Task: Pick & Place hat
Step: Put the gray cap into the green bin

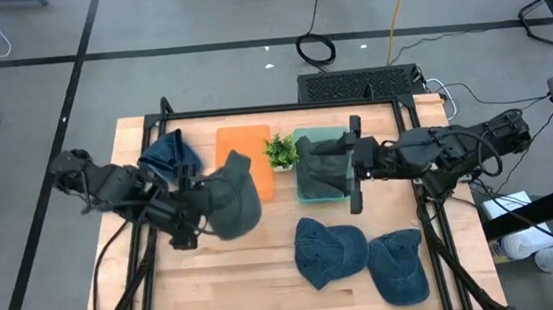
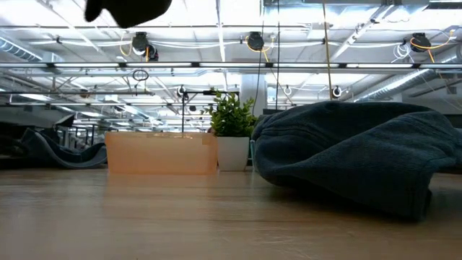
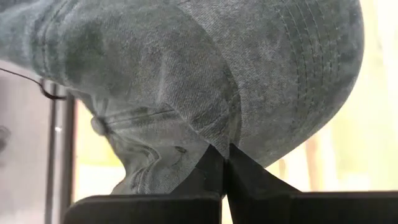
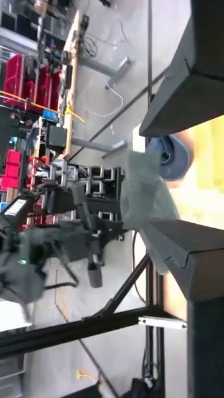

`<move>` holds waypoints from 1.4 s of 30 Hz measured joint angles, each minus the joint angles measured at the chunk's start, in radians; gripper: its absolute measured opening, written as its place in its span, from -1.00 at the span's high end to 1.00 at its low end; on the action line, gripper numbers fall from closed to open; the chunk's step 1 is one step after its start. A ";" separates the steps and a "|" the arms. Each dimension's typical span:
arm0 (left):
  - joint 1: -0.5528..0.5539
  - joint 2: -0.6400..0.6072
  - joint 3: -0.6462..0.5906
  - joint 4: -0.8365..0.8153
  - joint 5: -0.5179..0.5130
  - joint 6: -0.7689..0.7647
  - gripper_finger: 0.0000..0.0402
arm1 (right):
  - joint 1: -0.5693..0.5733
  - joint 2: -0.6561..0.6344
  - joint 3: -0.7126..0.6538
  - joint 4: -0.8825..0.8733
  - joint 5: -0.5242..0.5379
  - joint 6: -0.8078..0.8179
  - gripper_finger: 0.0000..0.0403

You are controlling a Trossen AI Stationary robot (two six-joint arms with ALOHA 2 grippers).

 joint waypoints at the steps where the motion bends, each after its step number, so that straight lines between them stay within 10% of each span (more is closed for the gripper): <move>1: 0.008 0.000 0.017 0.001 -0.011 0.012 1.00 | 0.000 0.000 0.000 0.000 0.000 -0.013 -0.07; 16: 0.126 0.078 0.260 0.003 0.006 0.336 1.00 | -0.052 -0.041 0.000 0.010 -0.020 0.111 -0.81; 42: 0.274 0.334 0.387 0.036 0.193 0.457 1.00 | -0.113 -0.046 0.000 -0.127 -0.261 0.073 -0.81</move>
